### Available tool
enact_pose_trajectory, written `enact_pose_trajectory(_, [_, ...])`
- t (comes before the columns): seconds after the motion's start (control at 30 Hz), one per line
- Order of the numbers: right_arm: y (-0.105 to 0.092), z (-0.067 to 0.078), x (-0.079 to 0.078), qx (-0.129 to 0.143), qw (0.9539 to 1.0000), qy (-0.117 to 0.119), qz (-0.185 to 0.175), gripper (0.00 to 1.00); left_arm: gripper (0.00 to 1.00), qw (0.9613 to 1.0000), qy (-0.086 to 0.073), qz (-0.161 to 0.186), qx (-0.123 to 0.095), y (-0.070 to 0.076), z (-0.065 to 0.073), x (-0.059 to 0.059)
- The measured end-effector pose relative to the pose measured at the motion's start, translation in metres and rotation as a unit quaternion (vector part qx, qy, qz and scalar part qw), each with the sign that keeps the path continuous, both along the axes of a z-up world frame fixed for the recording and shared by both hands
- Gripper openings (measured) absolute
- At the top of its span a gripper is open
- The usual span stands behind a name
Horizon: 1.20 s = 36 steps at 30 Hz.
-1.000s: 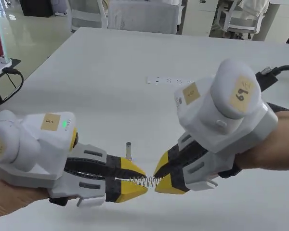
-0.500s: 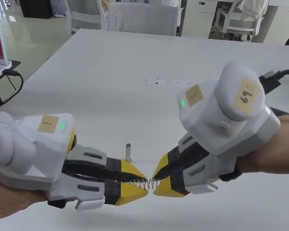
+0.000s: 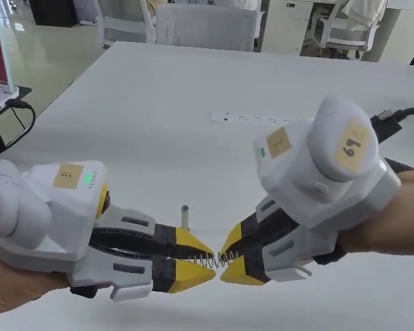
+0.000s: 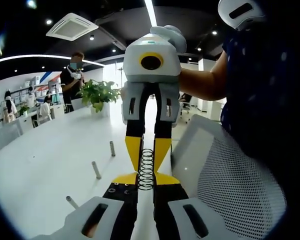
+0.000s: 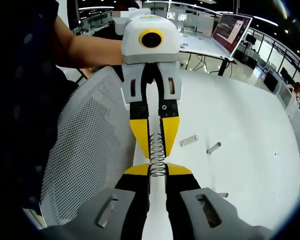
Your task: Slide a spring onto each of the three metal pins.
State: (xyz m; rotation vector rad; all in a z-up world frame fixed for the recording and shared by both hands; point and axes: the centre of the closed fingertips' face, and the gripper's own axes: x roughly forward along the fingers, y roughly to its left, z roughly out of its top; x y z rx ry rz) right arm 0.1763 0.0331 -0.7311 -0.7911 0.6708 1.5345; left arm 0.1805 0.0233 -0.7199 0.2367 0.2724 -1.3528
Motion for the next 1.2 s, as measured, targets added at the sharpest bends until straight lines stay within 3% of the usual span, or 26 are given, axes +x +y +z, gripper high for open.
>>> enact_pose_trajectory(0.4, [0.005,0.013,-0.006,0.005,0.9999,0.014,0.002,0.08,0.03,0.9998,-0.005,-0.014,0.014,-0.002,-0.006,-0.003])
enact_pose_trajectory(0.73, [0.009,0.019,-0.009,0.001,0.9999,0.005,0.011,0.08,0.03,0.9998,-0.003,-0.017,0.014,-0.006,-0.007,-0.004])
enact_pose_trajectory(1.2, [0.014,0.016,-0.012,-0.016,0.9997,0.002,0.021,0.08,0.03,0.9994,0.002,-0.025,0.023,-0.009,-0.014,-0.007])
